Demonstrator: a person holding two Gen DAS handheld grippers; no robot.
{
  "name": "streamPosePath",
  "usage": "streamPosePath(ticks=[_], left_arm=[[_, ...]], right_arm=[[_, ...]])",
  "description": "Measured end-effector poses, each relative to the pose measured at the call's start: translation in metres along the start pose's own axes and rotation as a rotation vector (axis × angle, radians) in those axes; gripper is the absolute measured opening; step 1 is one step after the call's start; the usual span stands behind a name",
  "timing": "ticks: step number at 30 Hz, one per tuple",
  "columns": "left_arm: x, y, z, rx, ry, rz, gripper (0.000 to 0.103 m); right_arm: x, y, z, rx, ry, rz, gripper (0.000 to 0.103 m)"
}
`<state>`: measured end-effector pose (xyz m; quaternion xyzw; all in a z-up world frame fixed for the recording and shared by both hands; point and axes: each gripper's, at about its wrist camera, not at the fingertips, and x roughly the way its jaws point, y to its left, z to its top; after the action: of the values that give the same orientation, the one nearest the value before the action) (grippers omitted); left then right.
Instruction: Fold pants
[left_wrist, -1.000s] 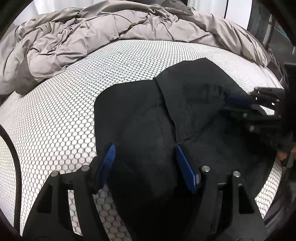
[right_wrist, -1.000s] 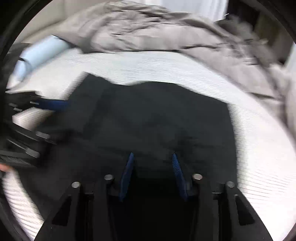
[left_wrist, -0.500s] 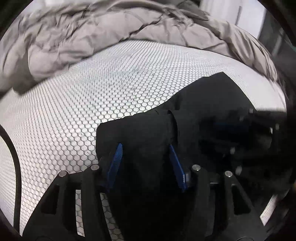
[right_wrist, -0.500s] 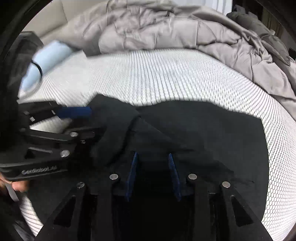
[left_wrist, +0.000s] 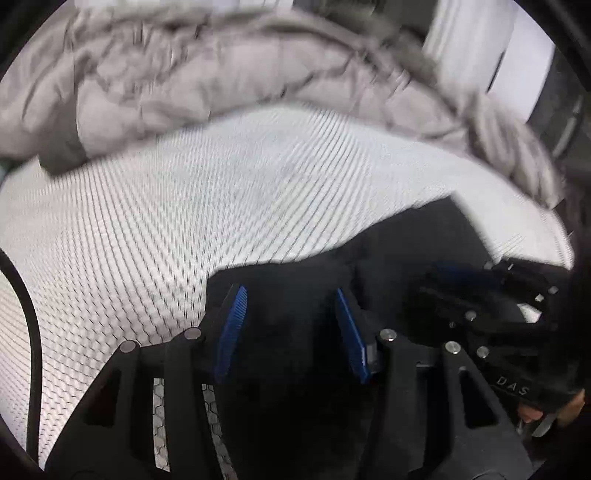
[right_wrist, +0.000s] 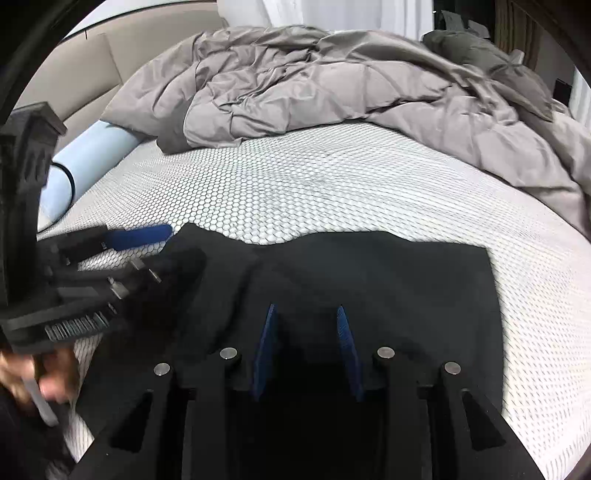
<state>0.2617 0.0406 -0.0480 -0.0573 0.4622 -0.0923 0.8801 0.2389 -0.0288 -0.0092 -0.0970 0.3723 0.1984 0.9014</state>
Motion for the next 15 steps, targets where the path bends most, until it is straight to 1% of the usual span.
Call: streamPosePath(ticks=[1, 3, 4, 6, 7, 8, 9, 10, 11, 12, 13, 14, 15], left_arm=[[0.005, 0.003, -0.002, 0.005, 0.005, 0.000, 0.054], [0.002, 0.006, -0.005, 0.008, -0.002, 0.005, 0.056], [-0.002, 0.007, -0.007, 0.007, -0.007, 0.025, 0.060], [-0.014, 0.005, -0.012, 0.020, -0.024, 0.060, 0.060], [-0.020, 0.003, -0.014, 0.022, -0.035, 0.072, 0.056], [-0.029, 0.000, -0.018, 0.027, -0.050, 0.083, 0.053], [-0.043, -0.006, -0.023, 0.039, -0.075, 0.079, 0.049], [-0.052, -0.009, -0.027, 0.049, -0.096, 0.056, 0.049], [-0.065, -0.017, -0.036, 0.079, -0.131, 0.004, 0.050], [-0.072, -0.027, -0.046, 0.122, -0.145, -0.039, 0.050], [-0.071, -0.036, -0.053, 0.164, -0.133, -0.067, 0.051], [-0.065, -0.043, -0.060, 0.204, -0.098, -0.081, 0.051], [-0.055, -0.048, -0.065, 0.233, -0.053, -0.076, 0.051]], right_arm=[[0.016, 0.004, 0.002, -0.005, 0.045, -0.020, 0.036], [0.030, 0.007, -0.002, -0.043, 0.095, -0.040, 0.035], [0.029, 0.007, -0.007, -0.085, 0.081, -0.056, 0.035], [0.022, 0.001, -0.015, -0.104, 0.089, -0.110, 0.035], [0.013, -0.009, -0.021, -0.085, 0.084, -0.138, 0.035], [0.007, -0.017, -0.025, -0.059, 0.078, -0.147, 0.035], [0.000, -0.024, -0.029, -0.035, 0.068, -0.132, 0.035], [-0.011, -0.027, -0.032, 0.000, 0.042, -0.102, 0.035], [-0.018, -0.024, -0.032, 0.014, 0.023, -0.089, 0.036], [-0.024, -0.019, -0.031, 0.009, 0.007, -0.068, 0.036], [-0.031, -0.005, -0.030, -0.029, -0.018, -0.017, 0.037], [-0.031, 0.007, -0.029, -0.060, -0.024, 0.018, 0.038], [-0.027, 0.017, -0.030, -0.085, -0.017, 0.048, 0.039]])
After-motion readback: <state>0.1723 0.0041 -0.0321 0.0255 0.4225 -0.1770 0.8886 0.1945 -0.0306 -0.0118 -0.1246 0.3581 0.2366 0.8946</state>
